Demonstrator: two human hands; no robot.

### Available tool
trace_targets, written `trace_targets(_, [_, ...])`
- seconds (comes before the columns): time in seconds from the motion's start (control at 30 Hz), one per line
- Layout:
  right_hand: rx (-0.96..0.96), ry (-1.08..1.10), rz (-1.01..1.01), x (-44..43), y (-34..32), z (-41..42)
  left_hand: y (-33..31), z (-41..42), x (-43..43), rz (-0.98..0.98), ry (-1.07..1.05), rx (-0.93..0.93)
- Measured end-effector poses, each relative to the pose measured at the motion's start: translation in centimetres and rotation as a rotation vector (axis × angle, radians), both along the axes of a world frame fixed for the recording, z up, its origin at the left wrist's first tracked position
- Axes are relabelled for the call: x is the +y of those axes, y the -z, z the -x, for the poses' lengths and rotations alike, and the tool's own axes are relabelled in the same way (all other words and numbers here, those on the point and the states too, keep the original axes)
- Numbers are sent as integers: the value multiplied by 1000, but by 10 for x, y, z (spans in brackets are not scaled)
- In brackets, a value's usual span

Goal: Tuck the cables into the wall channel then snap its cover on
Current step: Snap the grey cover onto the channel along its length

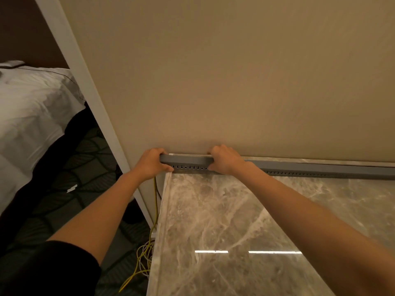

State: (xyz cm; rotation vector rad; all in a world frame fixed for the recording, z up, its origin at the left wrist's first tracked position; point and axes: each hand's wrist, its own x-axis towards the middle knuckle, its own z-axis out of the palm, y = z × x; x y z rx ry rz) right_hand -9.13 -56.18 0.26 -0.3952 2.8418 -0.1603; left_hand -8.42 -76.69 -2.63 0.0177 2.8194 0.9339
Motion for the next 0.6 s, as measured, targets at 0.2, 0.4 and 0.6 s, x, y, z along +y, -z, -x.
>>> trace_targets(0.2, [-3,-177,128,-53,9,7,5,0,-9,-275,-54,-68])
trace_targets(0.4, [30,-198,106,-54,15,12,10,-1,-17,-448,-87,-96])
trace_targets(0.6, [3,-172,121,-45,13,17,17,3,-21,-536,-124,-94])
